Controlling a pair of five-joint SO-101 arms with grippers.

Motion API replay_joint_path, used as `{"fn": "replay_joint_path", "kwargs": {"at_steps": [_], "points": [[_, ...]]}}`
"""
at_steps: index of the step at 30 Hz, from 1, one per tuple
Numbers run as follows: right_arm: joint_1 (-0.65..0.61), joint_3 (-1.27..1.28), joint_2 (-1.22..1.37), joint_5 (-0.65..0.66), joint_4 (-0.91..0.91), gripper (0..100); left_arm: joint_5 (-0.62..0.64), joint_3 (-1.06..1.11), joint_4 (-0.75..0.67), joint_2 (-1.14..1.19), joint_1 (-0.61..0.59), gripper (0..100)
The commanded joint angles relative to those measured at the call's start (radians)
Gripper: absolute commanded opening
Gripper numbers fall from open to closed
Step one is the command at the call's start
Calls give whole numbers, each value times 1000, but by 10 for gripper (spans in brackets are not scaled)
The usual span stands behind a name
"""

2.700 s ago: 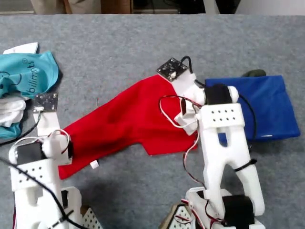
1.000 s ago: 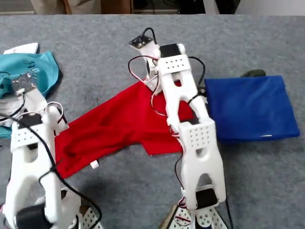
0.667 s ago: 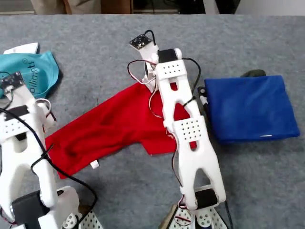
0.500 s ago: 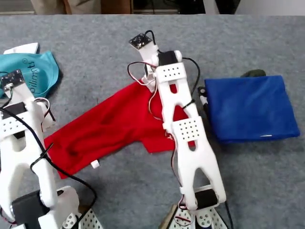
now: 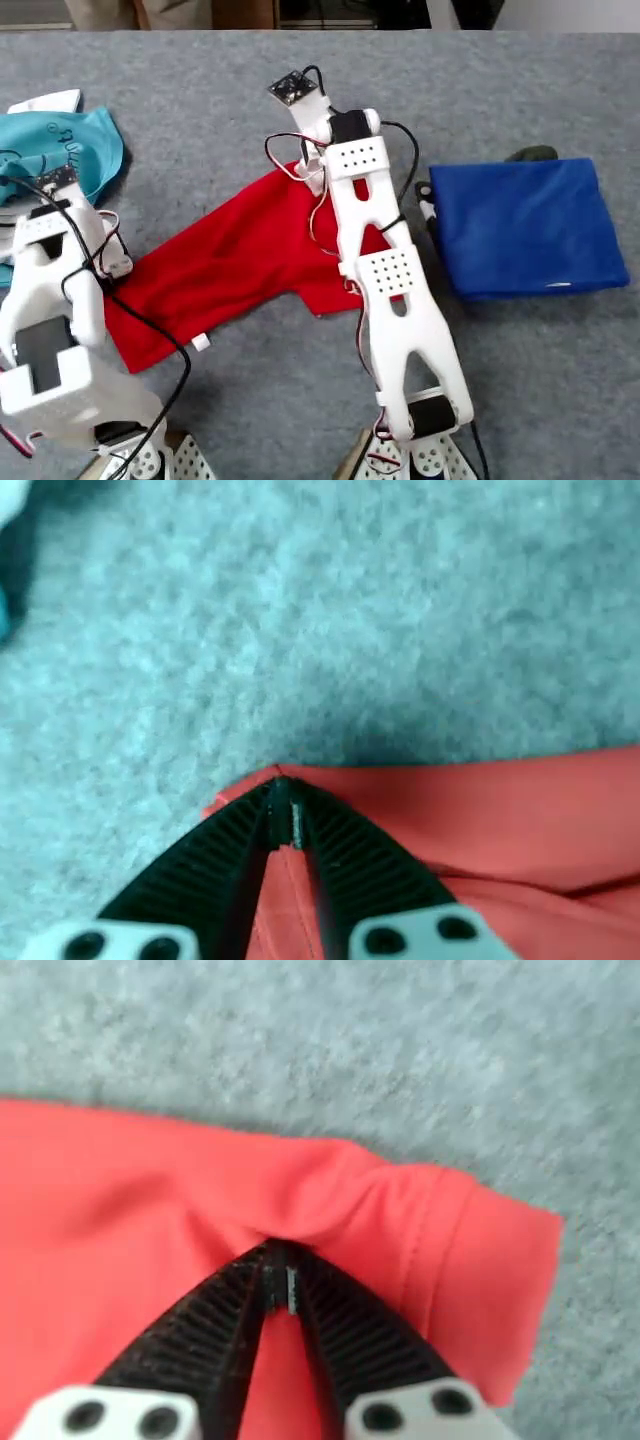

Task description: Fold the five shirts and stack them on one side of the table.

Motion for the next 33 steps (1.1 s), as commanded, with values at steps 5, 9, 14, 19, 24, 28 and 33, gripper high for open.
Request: {"fn": "replay_joint_path", "kwargs": {"at_steps": [5, 9, 14, 19, 24, 28, 33], "points": [[-16, -35, -177, -2, 68, 5, 64, -100, -52, 24, -55, 20], [-16, -24, -243, -2, 71, 5, 64, -103, -89, 22, -49, 20], [1, 13, -329, -6, 75, 5, 64, -127, -87, 21, -49, 20], [5, 263, -527, -8, 75, 5, 63, -160, -87, 21, -49, 20], [-1, 697, -803, -8, 71, 5, -5, -176, -11, -21, -48, 20], [-1, 970, -920, -2, 51, 5, -44, -114, 49, -151, -25, 20], [-2, 1124, -934, 0, -21, 5, -92, 91, 83, -367, 80, 20]]}}
